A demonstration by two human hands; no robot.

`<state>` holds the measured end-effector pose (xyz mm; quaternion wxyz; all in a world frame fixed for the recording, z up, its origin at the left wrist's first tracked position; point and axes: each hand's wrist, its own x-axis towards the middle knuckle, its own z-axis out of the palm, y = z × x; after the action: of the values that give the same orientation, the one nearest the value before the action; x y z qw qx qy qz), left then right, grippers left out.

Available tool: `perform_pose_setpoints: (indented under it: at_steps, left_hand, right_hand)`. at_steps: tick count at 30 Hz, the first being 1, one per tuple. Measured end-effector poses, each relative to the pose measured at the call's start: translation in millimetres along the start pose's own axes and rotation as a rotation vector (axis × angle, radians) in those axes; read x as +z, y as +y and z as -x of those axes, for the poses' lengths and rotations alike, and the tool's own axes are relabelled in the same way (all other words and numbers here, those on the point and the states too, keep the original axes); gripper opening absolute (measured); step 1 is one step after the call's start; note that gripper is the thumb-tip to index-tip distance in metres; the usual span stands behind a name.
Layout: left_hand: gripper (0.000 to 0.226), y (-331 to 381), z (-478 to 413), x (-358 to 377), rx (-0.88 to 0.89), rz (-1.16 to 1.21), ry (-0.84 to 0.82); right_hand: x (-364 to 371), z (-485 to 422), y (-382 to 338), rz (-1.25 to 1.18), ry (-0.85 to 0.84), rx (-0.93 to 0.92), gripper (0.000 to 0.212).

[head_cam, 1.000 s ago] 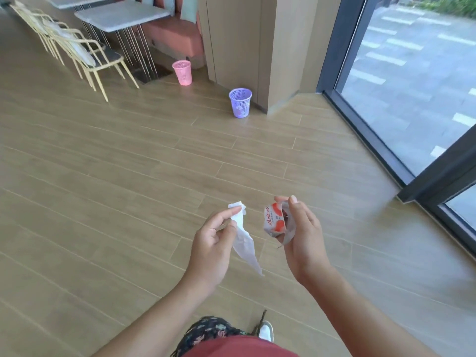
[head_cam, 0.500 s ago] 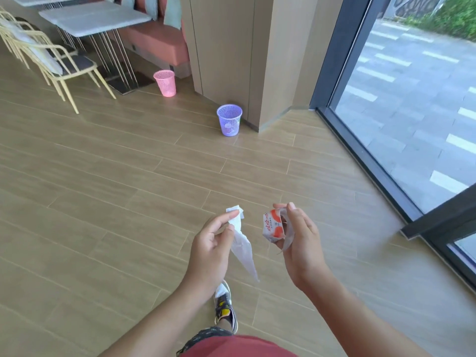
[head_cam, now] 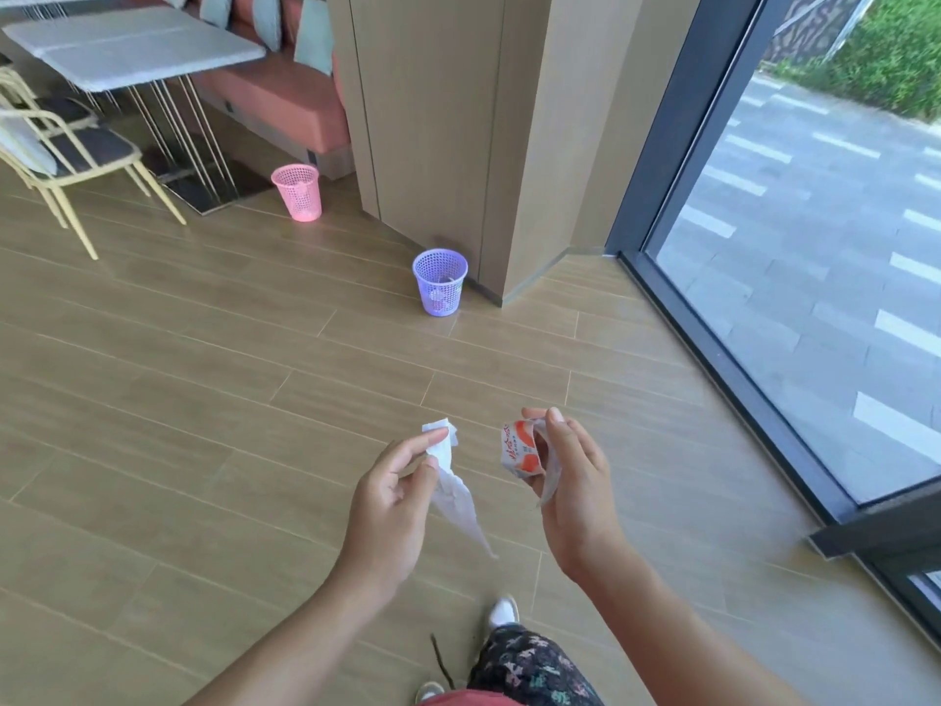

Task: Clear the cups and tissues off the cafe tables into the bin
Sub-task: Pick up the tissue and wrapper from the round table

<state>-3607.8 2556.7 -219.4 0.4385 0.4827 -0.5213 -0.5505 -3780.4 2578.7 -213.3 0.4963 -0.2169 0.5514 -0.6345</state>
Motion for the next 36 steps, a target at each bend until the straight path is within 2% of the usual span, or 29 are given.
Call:
perform_pose_setpoints:
  at_steps: [8, 15, 21, 25, 28, 36]
  left_hand:
    - [0.036, -3.1, -172.6, 23.0, -0.018, -0.026, 0.042]
    - [0.037, 29.4, -335.8, 57.5, -0.043, -0.043, 0.085]
    - [0.036, 40.1, -436.4, 78.1, -0.070, -0.014, 0.132]
    - [0.038, 39.4, -502.4, 77.6, -0.083, -0.009, 0.145]
    - [0.036, 41.1, -555.4, 72.2, -0.082, 0.007, 0.153]
    - [0.032, 22.9, -733.5, 36.6, -0.130, 0.047, 0.129]
  right_hand:
    - [38.1, -178.0, -9.0, -0.039, -0.020, 0.034, 0.029]
    - [76.9, -345.3, -61.6, -0.029, -0.125, 0.069, 0.026]
    - [102.4, -446.7, -97.0, -0.007, -0.160, 0.073, 0.030]
    - [118.0, -506.7, -100.6, 0.023, -0.117, 0.094, 0.036]
    - [137.1, -555.9, -100.5, 0.025, -0.086, 0.102, 0.028]
    - [221.3, -703.9, -98.8, 0.050, -0.053, 0.086, 0.030]
